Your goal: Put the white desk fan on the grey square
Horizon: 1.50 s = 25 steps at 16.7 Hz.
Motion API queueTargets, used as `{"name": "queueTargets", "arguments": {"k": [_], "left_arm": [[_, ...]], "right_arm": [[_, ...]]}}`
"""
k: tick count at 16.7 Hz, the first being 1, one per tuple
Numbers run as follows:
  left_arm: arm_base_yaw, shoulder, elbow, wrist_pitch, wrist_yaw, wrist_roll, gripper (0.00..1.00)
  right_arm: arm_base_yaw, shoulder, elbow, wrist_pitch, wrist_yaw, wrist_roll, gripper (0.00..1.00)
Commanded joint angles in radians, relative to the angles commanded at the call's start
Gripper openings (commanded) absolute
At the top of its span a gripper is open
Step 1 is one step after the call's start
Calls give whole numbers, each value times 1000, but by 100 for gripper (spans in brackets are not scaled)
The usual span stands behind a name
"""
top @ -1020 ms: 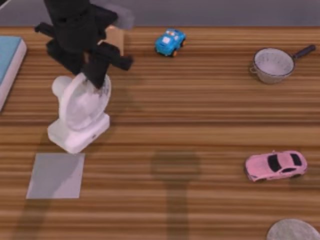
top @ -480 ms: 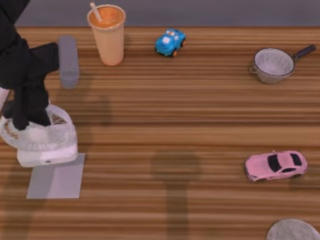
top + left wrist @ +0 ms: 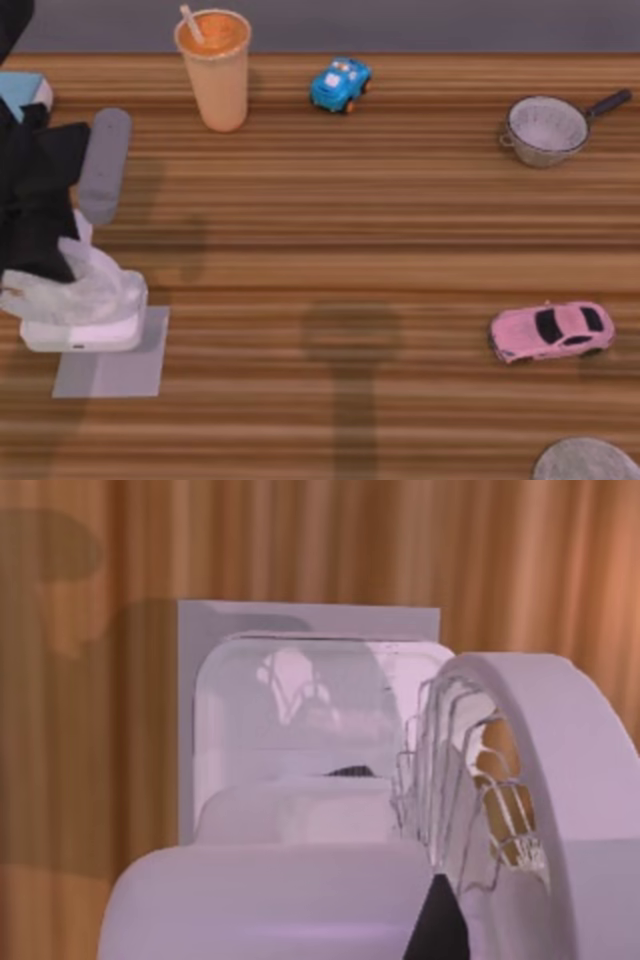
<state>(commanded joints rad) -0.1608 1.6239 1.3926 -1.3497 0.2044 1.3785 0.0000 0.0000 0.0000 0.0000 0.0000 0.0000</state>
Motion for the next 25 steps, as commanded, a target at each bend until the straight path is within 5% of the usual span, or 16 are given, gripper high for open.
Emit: {"name": "queueTargets", "arguments": {"k": [17,25], "left_arm": [[-1,18,-119,137,0,-1,0],[-1,18,-119,137,0,-1,60]], "right_arm": [[0,0,0,0,0,0,100],[0,0,0,0,0,0,100]]}}
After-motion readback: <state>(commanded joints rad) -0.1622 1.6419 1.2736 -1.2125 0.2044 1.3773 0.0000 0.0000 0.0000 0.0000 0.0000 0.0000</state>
